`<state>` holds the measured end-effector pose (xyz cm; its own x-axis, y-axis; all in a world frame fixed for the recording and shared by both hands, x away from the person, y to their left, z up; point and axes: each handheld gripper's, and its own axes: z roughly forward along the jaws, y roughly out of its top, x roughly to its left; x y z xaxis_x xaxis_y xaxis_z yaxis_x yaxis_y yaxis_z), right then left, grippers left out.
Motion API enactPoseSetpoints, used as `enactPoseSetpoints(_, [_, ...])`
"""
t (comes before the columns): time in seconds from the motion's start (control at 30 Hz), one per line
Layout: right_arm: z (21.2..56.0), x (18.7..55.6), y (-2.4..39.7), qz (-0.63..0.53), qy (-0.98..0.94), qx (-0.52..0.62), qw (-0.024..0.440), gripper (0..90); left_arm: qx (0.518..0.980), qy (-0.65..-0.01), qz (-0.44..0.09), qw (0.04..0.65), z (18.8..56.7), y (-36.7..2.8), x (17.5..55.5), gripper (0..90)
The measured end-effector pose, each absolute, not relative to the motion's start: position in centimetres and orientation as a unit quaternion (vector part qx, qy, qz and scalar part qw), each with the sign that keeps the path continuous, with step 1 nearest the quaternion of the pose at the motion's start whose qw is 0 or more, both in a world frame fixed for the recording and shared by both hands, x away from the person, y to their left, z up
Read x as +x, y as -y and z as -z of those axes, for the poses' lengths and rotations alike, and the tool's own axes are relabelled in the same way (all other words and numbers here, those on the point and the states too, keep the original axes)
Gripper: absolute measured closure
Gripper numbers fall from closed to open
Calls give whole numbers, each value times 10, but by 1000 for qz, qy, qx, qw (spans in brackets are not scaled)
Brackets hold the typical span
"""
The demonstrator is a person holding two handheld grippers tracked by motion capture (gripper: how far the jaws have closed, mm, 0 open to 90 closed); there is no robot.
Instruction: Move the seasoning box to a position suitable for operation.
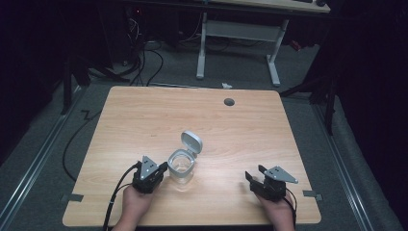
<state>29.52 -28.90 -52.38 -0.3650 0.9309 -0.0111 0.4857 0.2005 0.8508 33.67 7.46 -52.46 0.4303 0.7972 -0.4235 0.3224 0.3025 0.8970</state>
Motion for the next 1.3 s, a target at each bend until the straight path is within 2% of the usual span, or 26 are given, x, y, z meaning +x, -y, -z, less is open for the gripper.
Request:
enactPoseSetpoints(1.0, [523, 296, 289, -397, -720, 495, 280, 388, 585, -476, -143, 641, 525, -47, 307, 900])
enactPoseSetpoints(1.07, [523, 296, 288, -395, -721, 495, 281, 407, 583, -478, -143, 642, 525, -48, 307, 884])
enactPoseSetpoints(1.1, [521, 297, 284, -392, -725, 492, 282, 472, 582, -479, -144, 641, 526, -51, 305, 871])
enactPoseSetpoints(1.13, [521, 297, 284, -392, -725, 492, 282, 472, 582, -479, -144, 641, 526, -51, 305, 865])
enactPoseSetpoints(1.17, [519, 299, 280, -393, -724, 491, 283, 519, 582, -480, -144, 640, 526, -52, 304, 861])
enactPoseSetpoints(1.27, [516, 302, 275, -404, -725, 484, 277, 555, 578, -487, -140, 640, 528, -56, 298, 872])
enactPoseSetpoints(1.3, [512, 305, 267, -413, -728, 475, 273, 593, 578, -486, -139, 640, 528, -58, 293, 872])
